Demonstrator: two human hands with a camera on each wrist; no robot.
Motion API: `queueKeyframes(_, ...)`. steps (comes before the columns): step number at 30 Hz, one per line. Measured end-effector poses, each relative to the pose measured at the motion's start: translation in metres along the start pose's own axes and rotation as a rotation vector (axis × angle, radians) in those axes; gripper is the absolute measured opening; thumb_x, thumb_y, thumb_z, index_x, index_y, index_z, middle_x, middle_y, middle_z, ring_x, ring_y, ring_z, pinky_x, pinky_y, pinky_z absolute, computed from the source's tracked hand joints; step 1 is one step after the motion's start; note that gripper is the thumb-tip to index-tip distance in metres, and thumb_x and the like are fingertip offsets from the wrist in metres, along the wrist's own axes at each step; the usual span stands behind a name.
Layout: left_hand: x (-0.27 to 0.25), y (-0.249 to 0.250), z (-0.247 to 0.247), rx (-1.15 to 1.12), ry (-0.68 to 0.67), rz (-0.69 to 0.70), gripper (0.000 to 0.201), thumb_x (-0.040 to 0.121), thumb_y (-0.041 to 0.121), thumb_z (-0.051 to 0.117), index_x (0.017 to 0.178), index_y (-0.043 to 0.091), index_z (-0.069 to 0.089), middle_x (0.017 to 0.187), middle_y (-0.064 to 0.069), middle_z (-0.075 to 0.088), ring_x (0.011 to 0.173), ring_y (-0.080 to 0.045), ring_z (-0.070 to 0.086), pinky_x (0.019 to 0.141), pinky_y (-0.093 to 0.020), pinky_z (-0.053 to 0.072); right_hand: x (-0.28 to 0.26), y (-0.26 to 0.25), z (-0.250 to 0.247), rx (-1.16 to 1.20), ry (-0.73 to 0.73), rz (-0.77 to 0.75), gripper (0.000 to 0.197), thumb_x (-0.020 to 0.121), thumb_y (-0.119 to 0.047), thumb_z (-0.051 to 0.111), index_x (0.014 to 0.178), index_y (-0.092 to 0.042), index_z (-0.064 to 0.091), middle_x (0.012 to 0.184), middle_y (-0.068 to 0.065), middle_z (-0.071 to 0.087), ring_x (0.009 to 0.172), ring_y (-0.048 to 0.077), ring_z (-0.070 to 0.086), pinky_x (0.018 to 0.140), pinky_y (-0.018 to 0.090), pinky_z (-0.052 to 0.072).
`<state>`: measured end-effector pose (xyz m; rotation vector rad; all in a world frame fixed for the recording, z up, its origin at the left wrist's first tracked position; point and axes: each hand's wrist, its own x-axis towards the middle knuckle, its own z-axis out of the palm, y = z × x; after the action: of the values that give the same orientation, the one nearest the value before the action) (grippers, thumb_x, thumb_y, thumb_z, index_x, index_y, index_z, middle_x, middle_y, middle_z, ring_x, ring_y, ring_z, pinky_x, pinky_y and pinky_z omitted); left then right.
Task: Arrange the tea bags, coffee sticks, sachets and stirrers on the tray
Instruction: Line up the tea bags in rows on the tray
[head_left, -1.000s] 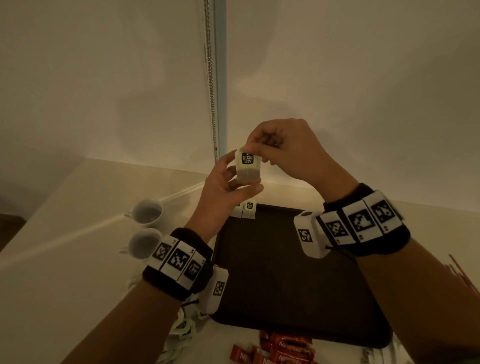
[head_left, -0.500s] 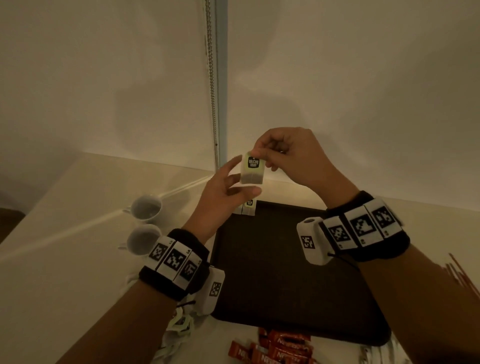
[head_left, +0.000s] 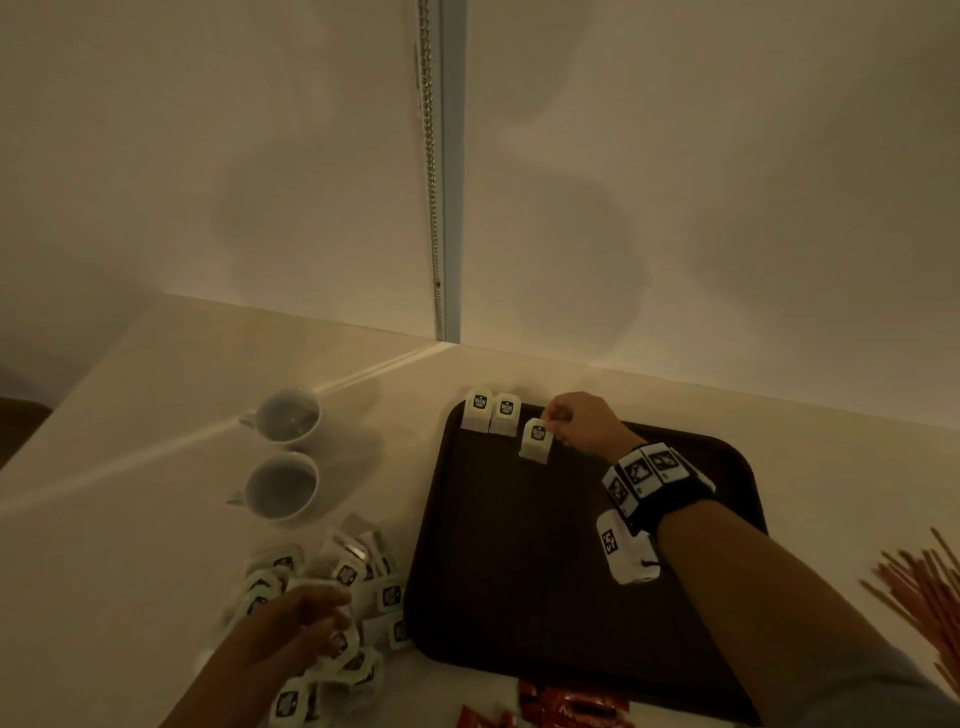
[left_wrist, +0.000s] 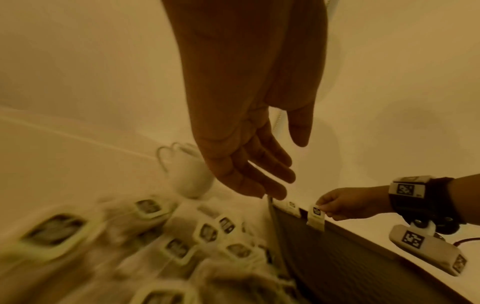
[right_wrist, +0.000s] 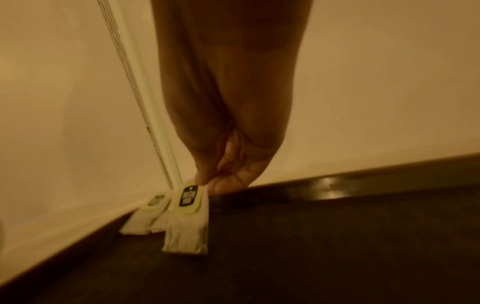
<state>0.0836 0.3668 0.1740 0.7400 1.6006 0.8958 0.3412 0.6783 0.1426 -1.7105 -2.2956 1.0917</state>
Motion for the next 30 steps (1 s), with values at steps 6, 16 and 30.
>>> queueKeyframes(6,-0.023,-0.034,-0.026,0.048,0.100,-0.226,0.019,0.086,-0.010,0.053,0.104,-0.014,0.059,0.091,-0.029,0.065,0.070,-0.034,0.061,0.045,-0.016,0.050,0.021,0.007,0.005,0.028,0.175,-0.007,0.015,0.085,-0.006,0.064,0.098,0.001,0.069,0.100,0.015,0.069,0.080,0.014,0.056,0.075,0.023,0.044)
queueKeyframes(16,-0.008,-0.074,-0.056,-0.358,0.401,-0.672,0.020,0.093,-0.012,0.039,0.087,-0.005,0.056,0.088,-0.023,0.064,0.056,-0.031,0.060,0.054,-0.040,0.044,0.039,0.005,0.015,0.078,0.245,0.016,0.015,0.085,-0.006,0.065,0.098,-0.002,0.071,0.102,0.013,0.069,0.096,0.022,0.064,0.087,0.028,0.050)
queueKeyframes(30,-0.061,-0.065,-0.034,0.105,0.204,-0.319,0.018,0.091,-0.002,0.054,0.102,0.006,0.066,0.090,-0.015,0.070,0.070,-0.021,0.062,0.064,-0.029,0.042,-0.035,-0.091,0.072,-0.016,-0.248,-0.396,0.022,0.087,-0.018,0.064,0.106,-0.008,0.067,0.104,0.006,0.067,0.094,0.014,0.061,0.069,0.004,0.040)
